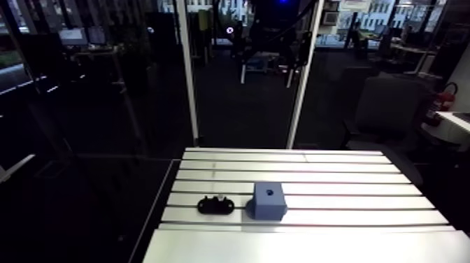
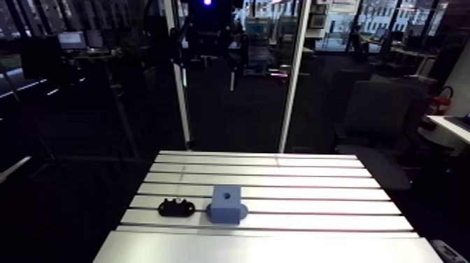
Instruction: Pick up the M10 bolt and insert it into the hex recess until seated.
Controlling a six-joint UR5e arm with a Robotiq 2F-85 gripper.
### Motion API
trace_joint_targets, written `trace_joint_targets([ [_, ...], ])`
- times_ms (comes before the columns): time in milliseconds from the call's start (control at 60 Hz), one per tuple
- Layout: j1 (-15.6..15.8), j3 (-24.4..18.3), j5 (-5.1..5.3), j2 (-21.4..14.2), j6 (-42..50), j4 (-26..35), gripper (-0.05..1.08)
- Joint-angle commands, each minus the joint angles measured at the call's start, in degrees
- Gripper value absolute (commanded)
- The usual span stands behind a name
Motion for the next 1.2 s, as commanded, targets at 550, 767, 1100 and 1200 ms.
trace_joint_targets([
  [550, 0.19, 1.03, 0.01, -0.09, 0.44, -0.29, 0.01],
  [767, 0.19, 1.52, -0.16, -0.09, 1.99, -1.8, 0.01],
  [1100, 1.55, 4.23, -0.34, 0.07, 3.42, -5.41, 0.01],
  [1200, 2.12, 5.63, -0.25, 0.09, 3.5, -7.1, 0.01],
])
